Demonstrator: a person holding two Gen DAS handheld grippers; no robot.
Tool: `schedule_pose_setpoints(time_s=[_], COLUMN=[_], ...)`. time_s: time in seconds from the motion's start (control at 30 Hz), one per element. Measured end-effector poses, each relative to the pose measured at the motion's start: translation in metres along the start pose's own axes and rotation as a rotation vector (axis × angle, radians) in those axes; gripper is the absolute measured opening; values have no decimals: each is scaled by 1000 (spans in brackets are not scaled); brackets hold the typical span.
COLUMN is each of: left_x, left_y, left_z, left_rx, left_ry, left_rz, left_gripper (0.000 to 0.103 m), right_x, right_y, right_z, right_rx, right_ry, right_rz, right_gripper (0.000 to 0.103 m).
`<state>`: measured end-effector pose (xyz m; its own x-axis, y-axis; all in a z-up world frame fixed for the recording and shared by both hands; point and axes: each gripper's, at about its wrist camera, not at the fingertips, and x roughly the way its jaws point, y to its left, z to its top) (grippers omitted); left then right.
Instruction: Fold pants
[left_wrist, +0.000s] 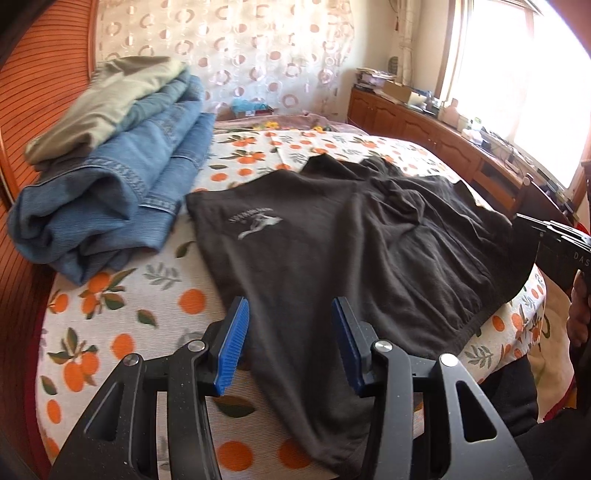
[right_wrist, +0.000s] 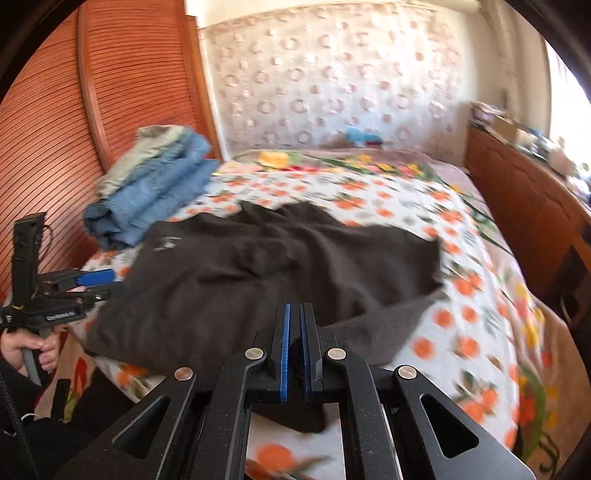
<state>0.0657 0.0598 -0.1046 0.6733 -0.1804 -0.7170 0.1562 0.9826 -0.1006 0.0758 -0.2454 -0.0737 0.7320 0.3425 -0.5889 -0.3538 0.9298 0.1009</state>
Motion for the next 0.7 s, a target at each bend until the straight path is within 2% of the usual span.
schedule_pose_setpoints(time_s=[0.27, 0.5, 0.6, 0.7], left_x=[-17, -26, -28, -28], left_y=[30, 57, 60, 58], left_z=[-6, -11, -12, -14], left_rx=[-41, -96, -103, -103], left_ry=[-26, -39, -43, -44], left_rz=[46, 79, 82, 79], left_gripper=[48, 48, 48, 48], right_x=[38, 64, 79, 90], right_y=[61, 106, 109, 103], right_z=[22, 24, 20, 19], right_rx=[-94, -163, -172, -168], right_ry=[11, 62, 102, 123], right_rz=[183, 342, 366, 341], right_gripper=[5, 5, 5, 7])
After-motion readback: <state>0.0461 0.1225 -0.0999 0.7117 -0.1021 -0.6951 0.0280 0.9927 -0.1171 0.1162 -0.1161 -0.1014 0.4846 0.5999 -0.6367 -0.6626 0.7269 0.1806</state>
